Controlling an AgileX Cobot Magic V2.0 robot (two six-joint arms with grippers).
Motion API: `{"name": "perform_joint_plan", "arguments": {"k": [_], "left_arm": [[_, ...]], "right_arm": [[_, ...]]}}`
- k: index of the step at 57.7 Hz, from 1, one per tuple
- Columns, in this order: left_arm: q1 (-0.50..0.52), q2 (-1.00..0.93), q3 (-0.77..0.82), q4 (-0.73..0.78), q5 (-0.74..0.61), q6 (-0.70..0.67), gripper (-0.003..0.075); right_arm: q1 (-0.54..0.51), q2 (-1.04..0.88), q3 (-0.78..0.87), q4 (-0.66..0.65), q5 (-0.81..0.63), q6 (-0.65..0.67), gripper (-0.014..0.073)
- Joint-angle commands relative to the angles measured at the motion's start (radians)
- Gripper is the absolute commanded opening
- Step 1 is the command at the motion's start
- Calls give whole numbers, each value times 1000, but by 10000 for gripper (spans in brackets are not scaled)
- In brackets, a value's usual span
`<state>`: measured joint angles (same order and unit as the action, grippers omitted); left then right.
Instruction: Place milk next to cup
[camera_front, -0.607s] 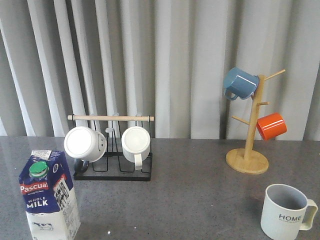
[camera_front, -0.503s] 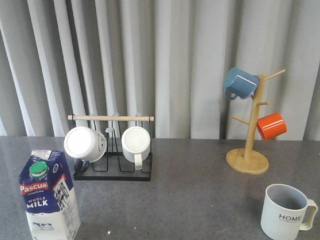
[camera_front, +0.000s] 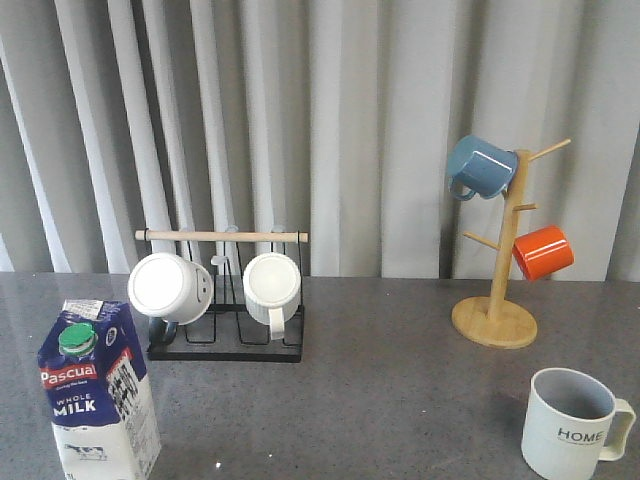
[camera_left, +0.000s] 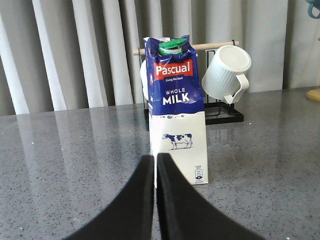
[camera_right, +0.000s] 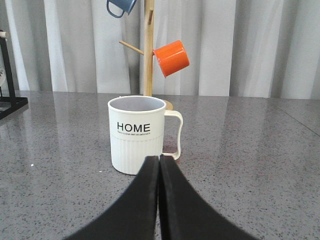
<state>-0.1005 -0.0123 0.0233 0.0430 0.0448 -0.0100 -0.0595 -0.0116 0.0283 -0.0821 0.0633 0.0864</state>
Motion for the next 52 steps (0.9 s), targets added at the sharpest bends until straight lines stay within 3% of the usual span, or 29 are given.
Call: {"name": "perform_joint_plan", "arguments": {"k": [1, 16, 24, 28, 35, 46, 52], "left_arm": [[-6, -12, -27, -6, -75, -3, -6], [-6, -12, -27, -7, -86, -3, -6], [-6, -12, -66, -43, -204, -89, -6], [-6, -8, -142, -43, -199, -94, -6], [-6, 81, -321, -23, -132, -34, -6], [-6, 419, -521, -25, 11, -11, -6], [-6, 575, -561, -29, 0, -11, -6]], "right_arm": [[-4, -13, 9, -5, -69, -2, -7], [-4, -13, 7, -9, -93, -3, -7], [-4, -13, -21, 26, -349, 8, -7], [-4, -9, -87, 26, -419, 9, -7], [-4, 82, -287, 26, -291, 9, -7], [-4, 425, -511, 27, 21, -6, -7], [-4, 573, -528, 21, 18, -6, -7]]}}
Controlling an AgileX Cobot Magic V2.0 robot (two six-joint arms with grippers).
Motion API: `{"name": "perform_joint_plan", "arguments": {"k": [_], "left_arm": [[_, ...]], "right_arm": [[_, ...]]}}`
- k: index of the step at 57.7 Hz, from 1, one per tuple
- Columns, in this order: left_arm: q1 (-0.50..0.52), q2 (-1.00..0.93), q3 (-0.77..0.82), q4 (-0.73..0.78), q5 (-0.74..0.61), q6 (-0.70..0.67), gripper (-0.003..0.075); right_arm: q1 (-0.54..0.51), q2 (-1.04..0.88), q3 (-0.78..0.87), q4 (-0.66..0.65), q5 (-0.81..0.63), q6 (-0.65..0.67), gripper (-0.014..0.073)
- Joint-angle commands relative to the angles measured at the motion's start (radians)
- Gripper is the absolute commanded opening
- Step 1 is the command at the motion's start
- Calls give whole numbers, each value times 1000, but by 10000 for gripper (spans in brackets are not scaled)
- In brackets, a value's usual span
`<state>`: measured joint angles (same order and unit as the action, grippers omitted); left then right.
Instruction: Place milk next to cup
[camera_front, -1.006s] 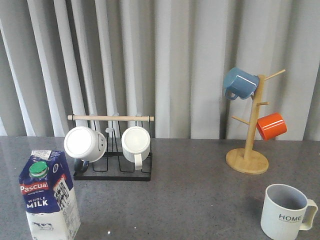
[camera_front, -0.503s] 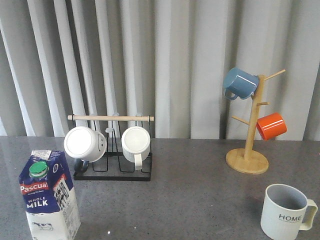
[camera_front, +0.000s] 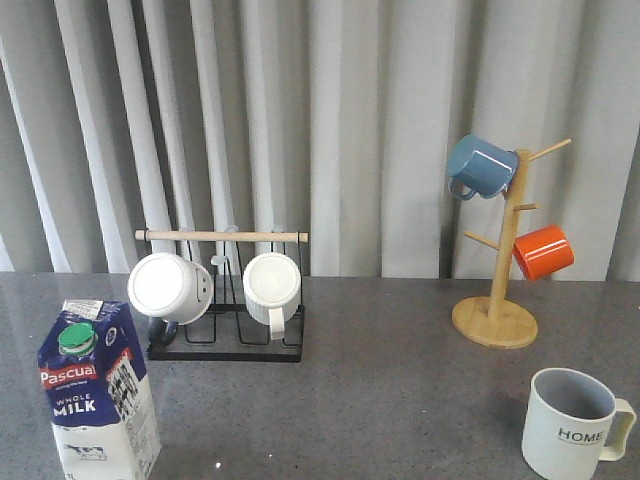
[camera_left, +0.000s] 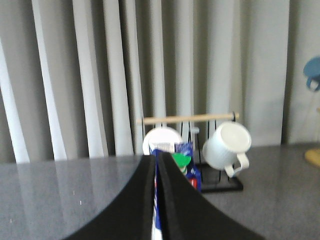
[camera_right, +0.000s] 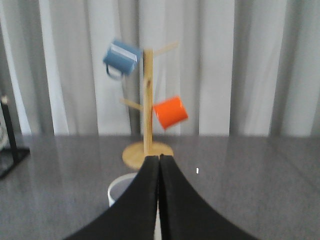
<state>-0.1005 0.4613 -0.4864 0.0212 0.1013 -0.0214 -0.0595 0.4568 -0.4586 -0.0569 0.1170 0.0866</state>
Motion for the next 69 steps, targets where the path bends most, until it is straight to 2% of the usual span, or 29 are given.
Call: {"name": "perform_joint_plan", "arguments": {"k": [1, 9, 20, 29, 39, 53, 57, 62, 69], "left_arm": [[-6, 125, -53, -7, -68, 0, -6], [-6, 247, -56, -11, -162, 0, -6], [-6, 262, -56, -11, -200, -1, -6], [-7, 261, -56, -14, -262, -13, -3], [-11, 261, -56, -13, -262, -53, 1], [-12, 262, -56, -12, -267, -53, 18], [-12, 262, -56, -11, -268, -52, 58], [-12, 262, -56, -11, -270, -52, 155], [-12, 262, -56, -11, -271, -52, 369]], "right_arm": [[-4, 126, -41, -4, -45, -7, -7], [-4, 244, -41, -3, -107, -15, -6], [-4, 276, -41, 5, -110, -14, 10], [-4, 276, -41, 4, -130, -15, 78], [-4, 276, -41, 4, -117, -17, 168], [-4, 276, -41, 0, -109, -34, 197], [-4, 276, -41, -6, -108, -36, 216], [-4, 276, -41, -26, -108, -36, 273], [-4, 276, -41, -37, -100, -36, 379]]}}
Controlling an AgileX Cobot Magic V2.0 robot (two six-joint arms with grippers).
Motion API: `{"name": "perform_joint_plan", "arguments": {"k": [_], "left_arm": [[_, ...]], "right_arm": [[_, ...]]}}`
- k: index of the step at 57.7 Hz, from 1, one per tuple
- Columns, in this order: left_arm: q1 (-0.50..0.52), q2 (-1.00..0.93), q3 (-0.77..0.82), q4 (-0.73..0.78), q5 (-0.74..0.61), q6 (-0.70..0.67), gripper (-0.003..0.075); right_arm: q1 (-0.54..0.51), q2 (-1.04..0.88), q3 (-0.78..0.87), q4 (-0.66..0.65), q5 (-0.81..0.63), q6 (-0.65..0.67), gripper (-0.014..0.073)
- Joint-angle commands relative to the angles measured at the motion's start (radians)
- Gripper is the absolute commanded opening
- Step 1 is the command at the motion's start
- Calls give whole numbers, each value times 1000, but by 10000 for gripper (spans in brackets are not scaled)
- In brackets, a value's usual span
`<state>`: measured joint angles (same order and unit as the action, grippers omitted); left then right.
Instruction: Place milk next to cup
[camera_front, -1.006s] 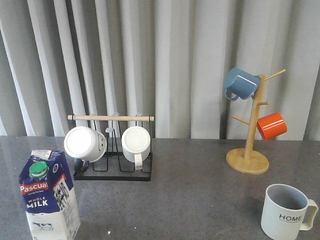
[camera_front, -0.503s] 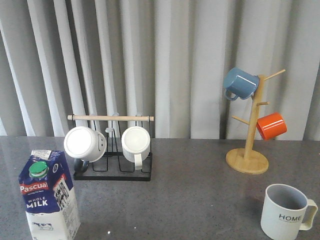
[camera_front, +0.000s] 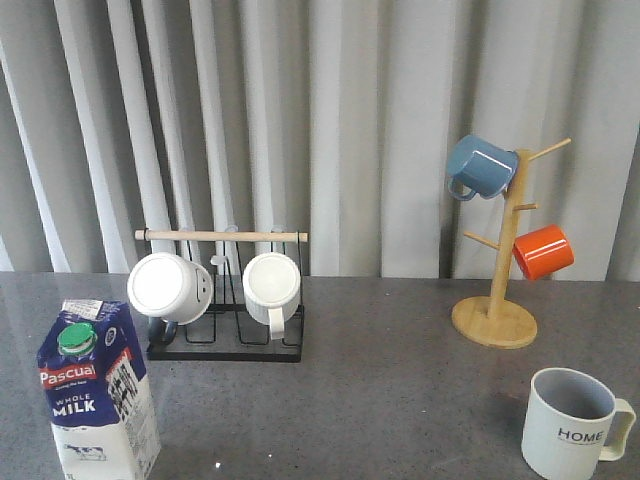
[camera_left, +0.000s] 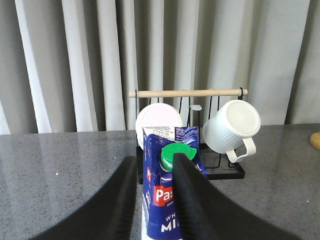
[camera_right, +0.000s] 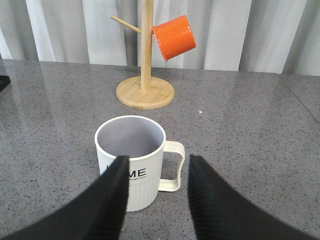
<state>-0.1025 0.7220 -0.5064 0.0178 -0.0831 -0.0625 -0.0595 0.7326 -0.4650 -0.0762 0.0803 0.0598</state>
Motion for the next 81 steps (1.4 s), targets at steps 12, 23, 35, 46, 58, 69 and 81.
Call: {"name": "perform_joint_plan", "arguments": {"k": [12, 23, 35, 46, 58, 69, 81], "left_arm": [[-10, 2, -35, -7, -93, -11, 634], [-10, 1, -35, -7, -88, -11, 638], [-10, 1, -35, -7, -83, -11, 582], [-10, 1, -35, -7, -83, -11, 537], [-10, 1, -35, -7, -83, -11, 522], [-10, 1, -35, -7, -83, -11, 522], [-10, 1, -35, -7, -83, -11, 522]], "right_arm": [[-4, 1, -35, -24, -72, -9, 478], [-4, 1, -35, -77, -97, -9, 477], [-4, 4, -35, -88, -95, 1, 477], [-21, 78, -31, -86, -150, -2, 477], [-110, 253, -31, -168, -279, 18, 477], [-176, 323, 78, -213, -599, 25, 477], [-239, 439, 208, -215, -922, 23, 477]]}}
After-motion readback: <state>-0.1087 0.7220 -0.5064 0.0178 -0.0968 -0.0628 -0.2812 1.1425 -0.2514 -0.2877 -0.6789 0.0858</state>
